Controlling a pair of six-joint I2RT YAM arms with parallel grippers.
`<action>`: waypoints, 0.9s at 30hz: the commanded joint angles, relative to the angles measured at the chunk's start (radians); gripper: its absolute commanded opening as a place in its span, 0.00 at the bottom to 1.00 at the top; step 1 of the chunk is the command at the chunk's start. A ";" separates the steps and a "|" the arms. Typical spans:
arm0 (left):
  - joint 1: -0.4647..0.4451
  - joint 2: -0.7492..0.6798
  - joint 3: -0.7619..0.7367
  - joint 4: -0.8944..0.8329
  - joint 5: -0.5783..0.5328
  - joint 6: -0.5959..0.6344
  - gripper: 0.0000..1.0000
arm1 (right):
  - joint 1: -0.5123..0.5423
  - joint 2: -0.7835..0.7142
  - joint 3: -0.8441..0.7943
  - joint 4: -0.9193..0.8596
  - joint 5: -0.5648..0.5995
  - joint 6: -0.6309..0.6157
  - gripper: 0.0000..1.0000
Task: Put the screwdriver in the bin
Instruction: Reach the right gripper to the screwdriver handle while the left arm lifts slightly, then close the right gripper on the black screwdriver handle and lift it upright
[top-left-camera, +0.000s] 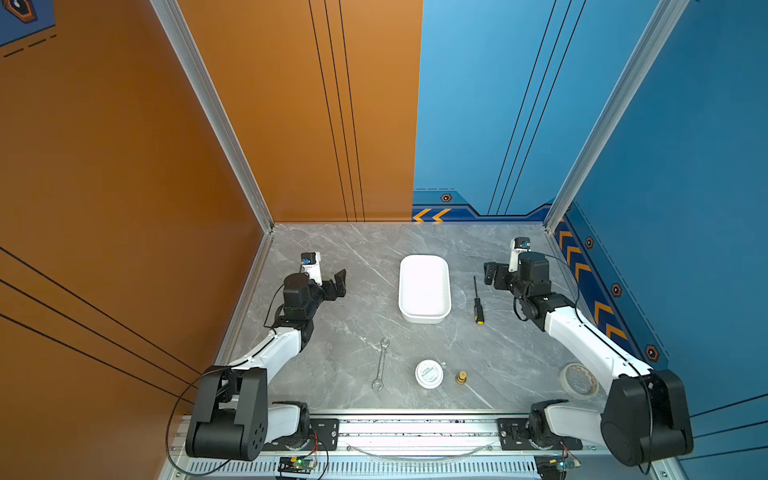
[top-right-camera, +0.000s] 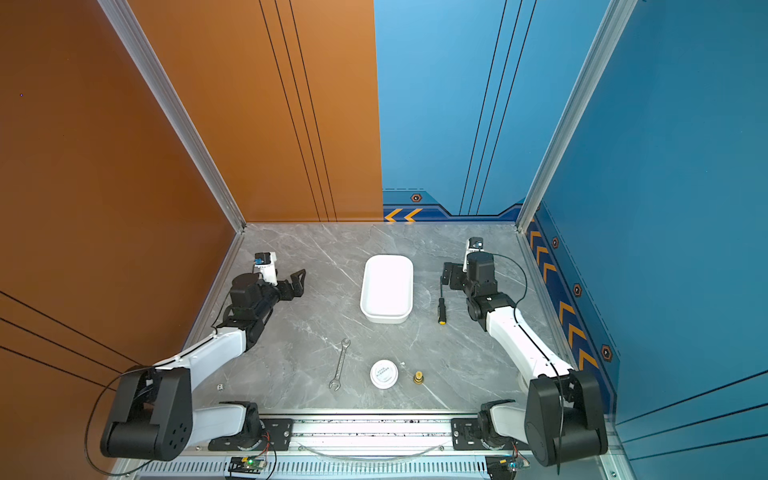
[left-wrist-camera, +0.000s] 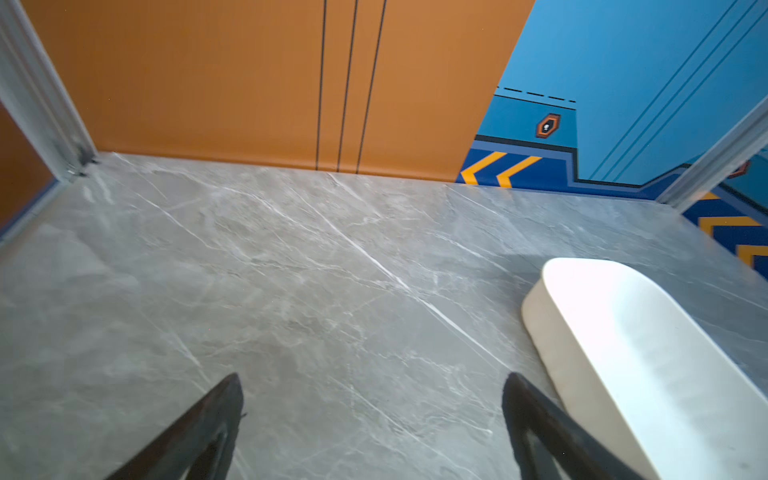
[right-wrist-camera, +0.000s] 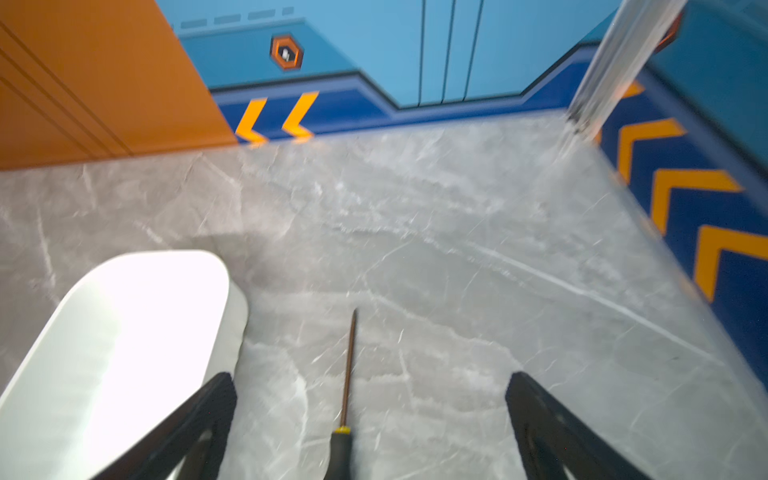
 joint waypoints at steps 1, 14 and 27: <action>-0.018 0.064 0.057 -0.044 0.166 -0.162 0.98 | 0.040 0.101 0.063 -0.318 -0.080 0.086 0.99; -0.089 0.237 0.151 -0.061 0.314 -0.306 0.98 | 0.104 0.315 0.085 -0.345 -0.076 0.161 0.91; -0.115 0.274 0.151 -0.062 0.347 -0.339 0.98 | 0.117 0.382 0.095 -0.348 -0.059 0.163 0.64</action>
